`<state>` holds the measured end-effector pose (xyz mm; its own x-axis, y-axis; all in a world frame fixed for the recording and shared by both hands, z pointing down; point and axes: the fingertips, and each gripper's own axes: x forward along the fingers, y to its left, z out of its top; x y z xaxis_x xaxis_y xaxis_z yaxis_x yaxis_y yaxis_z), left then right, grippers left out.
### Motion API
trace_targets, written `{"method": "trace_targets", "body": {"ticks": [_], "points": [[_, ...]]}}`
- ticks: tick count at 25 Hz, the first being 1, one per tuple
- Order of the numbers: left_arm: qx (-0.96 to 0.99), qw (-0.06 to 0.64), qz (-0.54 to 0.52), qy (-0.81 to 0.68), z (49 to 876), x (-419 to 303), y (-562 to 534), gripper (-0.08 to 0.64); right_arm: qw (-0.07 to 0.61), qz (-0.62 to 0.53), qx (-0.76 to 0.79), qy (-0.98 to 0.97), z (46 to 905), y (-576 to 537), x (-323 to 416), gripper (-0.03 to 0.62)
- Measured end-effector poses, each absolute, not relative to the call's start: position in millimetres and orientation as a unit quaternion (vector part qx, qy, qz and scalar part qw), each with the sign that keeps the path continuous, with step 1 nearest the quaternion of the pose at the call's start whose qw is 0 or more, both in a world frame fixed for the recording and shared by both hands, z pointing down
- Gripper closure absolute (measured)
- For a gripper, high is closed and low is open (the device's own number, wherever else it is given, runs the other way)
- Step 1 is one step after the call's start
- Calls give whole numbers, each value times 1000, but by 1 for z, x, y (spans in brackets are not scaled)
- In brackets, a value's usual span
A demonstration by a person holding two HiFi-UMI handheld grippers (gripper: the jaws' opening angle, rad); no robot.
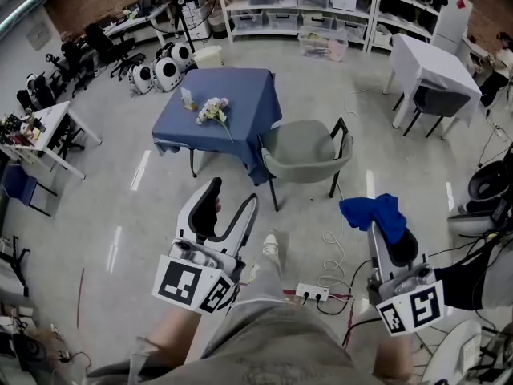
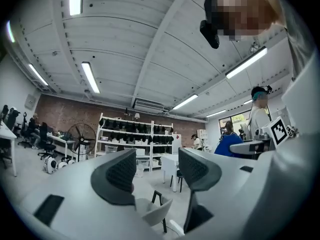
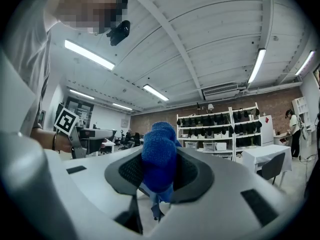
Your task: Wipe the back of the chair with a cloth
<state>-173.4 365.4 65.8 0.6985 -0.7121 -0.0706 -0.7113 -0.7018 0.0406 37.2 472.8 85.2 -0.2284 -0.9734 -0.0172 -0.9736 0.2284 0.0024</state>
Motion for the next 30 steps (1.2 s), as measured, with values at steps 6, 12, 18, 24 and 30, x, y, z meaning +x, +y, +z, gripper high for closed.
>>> {"method": "trace_targets", "body": {"ticks": [6, 12, 18, 24, 30], "points": [[922, 8, -22, -386, 87, -165, 334, 288, -2, 3, -625, 780, 96, 444, 44, 462], [922, 16, -4, -386, 105, -154, 287, 288, -13, -7, -627, 779, 108, 396, 55, 462], [922, 48, 33, -382, 142, -131, 227, 288, -33, -25, -626, 779, 133, 332, 76, 462], [917, 97, 80, -378, 184, -111, 153, 288, -55, -58, -624, 777, 161, 254, 98, 462], [909, 139, 133, -370, 236, -95, 76, 288, -82, -82, -610, 784, 193, 160, 110, 462]]}}
